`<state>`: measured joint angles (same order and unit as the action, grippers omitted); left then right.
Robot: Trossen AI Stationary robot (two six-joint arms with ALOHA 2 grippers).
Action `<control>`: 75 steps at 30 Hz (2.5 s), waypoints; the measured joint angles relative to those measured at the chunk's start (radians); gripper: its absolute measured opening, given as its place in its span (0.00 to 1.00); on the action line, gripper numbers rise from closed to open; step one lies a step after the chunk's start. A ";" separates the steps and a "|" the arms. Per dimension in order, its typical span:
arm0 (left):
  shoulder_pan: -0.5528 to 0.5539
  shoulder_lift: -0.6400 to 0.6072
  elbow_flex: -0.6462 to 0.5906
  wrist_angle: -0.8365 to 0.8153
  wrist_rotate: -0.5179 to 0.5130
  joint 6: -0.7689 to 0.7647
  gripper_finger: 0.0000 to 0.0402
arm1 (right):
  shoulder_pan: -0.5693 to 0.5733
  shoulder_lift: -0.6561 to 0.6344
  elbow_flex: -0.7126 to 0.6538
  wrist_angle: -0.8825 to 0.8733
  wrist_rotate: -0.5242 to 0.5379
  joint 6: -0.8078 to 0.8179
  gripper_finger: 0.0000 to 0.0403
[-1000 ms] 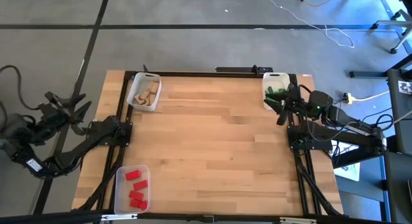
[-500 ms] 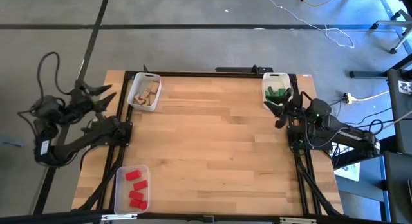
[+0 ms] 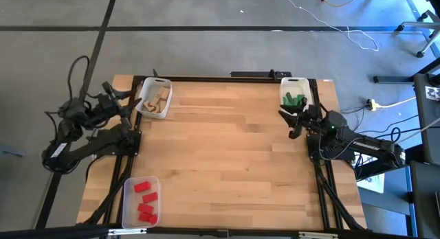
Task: Sort & place blocks by color
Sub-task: Return to Home Position
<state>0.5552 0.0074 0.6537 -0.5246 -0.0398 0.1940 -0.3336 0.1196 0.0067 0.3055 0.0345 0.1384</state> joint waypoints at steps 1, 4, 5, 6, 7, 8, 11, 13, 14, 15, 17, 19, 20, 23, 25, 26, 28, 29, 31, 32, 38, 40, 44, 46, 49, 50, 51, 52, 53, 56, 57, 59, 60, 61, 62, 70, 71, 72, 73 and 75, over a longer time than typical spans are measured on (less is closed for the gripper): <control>0.000 0.000 -0.016 0.028 0.000 0.003 0.37 | 0.000 0.002 0.000 -0.005 0.000 0.010 0.34; 0.000 0.000 -0.073 0.097 0.007 0.025 0.37 | 0.000 0.003 0.000 -0.007 -0.001 -0.017 0.34; 0.000 0.000 -0.096 0.115 0.006 0.026 0.37 | 0.000 0.003 0.000 -0.007 -0.001 -0.042 0.34; 0.000 0.000 -0.119 0.139 0.005 0.025 0.37 | 0.000 0.003 0.000 -0.008 -0.001 -0.072 0.34; 0.000 0.000 -0.142 0.160 0.005 0.025 0.37 | -0.001 0.003 0.000 -0.009 -0.002 -0.105 0.34; 0.000 0.000 -0.166 0.176 0.005 0.025 0.37 | -0.001 0.003 0.000 -0.009 -0.002 -0.139 0.34; 0.000 0.000 -0.241 0.225 0.008 0.026 0.37 | -0.001 0.003 0.000 -0.018 -0.002 -0.225 0.34; 0.000 0.000 -0.288 0.273 0.008 0.026 0.37 | -0.001 0.003 0.000 -0.033 -0.002 -0.249 0.34; 0.000 0.000 -0.314 0.296 0.008 0.026 0.37 | -0.001 0.003 0.000 -0.042 -0.002 -0.251 0.34; 0.000 0.000 -0.337 0.321 0.008 0.027 0.37 | -0.001 0.003 0.000 -0.056 -0.002 -0.250 0.34; 0.000 0.000 -0.376 0.364 0.011 0.026 0.37 | -0.001 0.004 0.000 -0.076 -0.002 -0.249 0.34; 0.000 0.000 -0.415 0.410 0.036 0.026 0.37 | -0.001 0.004 0.000 -0.083 -0.002 -0.249 0.34; 0.000 0.000 -0.437 0.430 0.051 0.026 0.37 | -0.001 0.004 0.000 -0.091 -0.002 -0.251 0.34; 0.000 0.000 -0.497 0.506 0.078 0.025 0.37 | -0.001 0.004 0.000 -0.107 -0.002 -0.248 0.34; 0.000 -0.001 -0.537 0.550 0.090 0.022 0.37 | -0.001 0.004 0.000 -0.111 -0.002 -0.249 0.34; 0.000 0.000 -0.559 0.568 0.091 0.018 0.37 | -0.001 0.004 0.000 -0.112 -0.004 -0.252 0.34; 0.001 0.000 -0.596 0.610 0.091 0.008 0.37 | -0.001 0.004 0.000 -0.117 -0.010 -0.252 0.34; 0.001 -0.001 -0.614 0.626 0.091 0.000 0.37 | -0.001 0.004 0.000 -0.118 -0.010 -0.251 0.34; 0.001 -0.001 -0.646 0.629 0.100 -0.012 0.37 | -0.001 0.004 0.001 -0.122 -0.011 -0.247 0.34; 0.001 0.000 -0.646 0.612 0.112 -0.016 0.37 | -0.001 0.004 0.001 -0.127 -0.011 -0.247 0.34; 0.002 -0.001 -0.646 0.603 0.234 -0.019 0.37 | -0.001 0.004 0.001 -0.187 -0.011 -0.245 0.34; 0.002 -0.001 -0.646 0.602 0.257 -0.020 0.37 | -0.001 0.004 0.001 -0.204 -0.011 -0.245 0.34; 0.002 0.000 -0.646 0.585 0.318 -0.029 0.37 | -0.001 0.004 0.001 -0.247 -0.013 -0.198 0.34; 0.002 0.000 -0.646 0.587 0.352 -0.030 0.37 | -0.001 0.004 0.001 -0.277 -0.013 -0.158 0.34; 0.002 0.000 -0.646 0.589 0.377 -0.044 0.37 | -0.001 0.007 0.001 -0.281 -0.029 -0.118 0.34; 0.002 0.000 -0.646 0.589 0.381 -0.054 0.37 | -0.001 0.007 0.001 -0.282 -0.035 -0.117 0.34; 0.002 0.000 -0.646 0.589 0.386 -0.059 0.37 | -0.001 0.007 0.001 -0.282 -0.038 -0.117 0.34; 0.002 0.000 -0.646 0.589 0.392 -0.060 0.37 | -0.001 0.007 0.001 -0.282 -0.040 -0.117 0.34; 0.002 0.000 -0.646 0.589 0.396 -0.060 0.37 | -0.001 0.007 0.001 -0.282 -0.040 -0.117 0.34; 0.002 0.000 -0.646 0.589 0.397 -0.061 0.37 | -0.001 0.007 0.001 -0.282 -0.051 -0.117 0.34; 0.002 0.000 -0.646 0.589 0.397 -0.061 0.37 | -0.001 0.007 0.001 -0.283 -0.057 -0.117 0.34; 0.002 0.000 -0.646 0.589 0.395 -0.061 0.37 | -0.001 0.007 0.001 -0.282 -0.058 -0.116 0.34; 0.002 0.000 -0.646 0.588 0.392 -0.060 0.37 | -0.001 0.007 0.001 -0.283 -0.058 -0.116 0.34; 0.002 0.000 -0.646 0.588 0.384 -0.056 0.37 | -0.001 0.007 0.001 -0.282 -0.058 -0.116 0.34; 0.002 0.000 -0.646 0.586 0.366 -0.047 0.37 | -0.001 0.007 0.001 -0.283 -0.058 -0.116 0.34; 0.002 0.000 -0.646 0.582 0.265 -0.053 0.37 | -0.001 0.007 0.001 -0.282 -0.056 0.014 0.34; 0.002 0.000 -0.646 0.582 0.262 -0.053 0.37 | -0.001 0.007 0.001 -0.282 -0.056 0.028 0.34; 0.002 0.000 -0.646 0.582 0.262 -0.053 0.37 | -0.001 0.007 0.001 -0.282 -0.055 0.041 0.34; 0.002 0.000 -0.646 0.582 0.262 -0.053 0.37 | -0.001 0.007 0.001 -0.282 -0.055 0.042 0.34; 0.002 0.000 -0.646 0.582 0.262 -0.053 0.37 | -0.001 0.007 0.001 -0.282 -0.055 0.038 0.34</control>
<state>0.5571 0.0071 0.0074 0.0572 0.2221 0.1413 -0.3349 0.1265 0.0078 0.0231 -0.0208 0.1766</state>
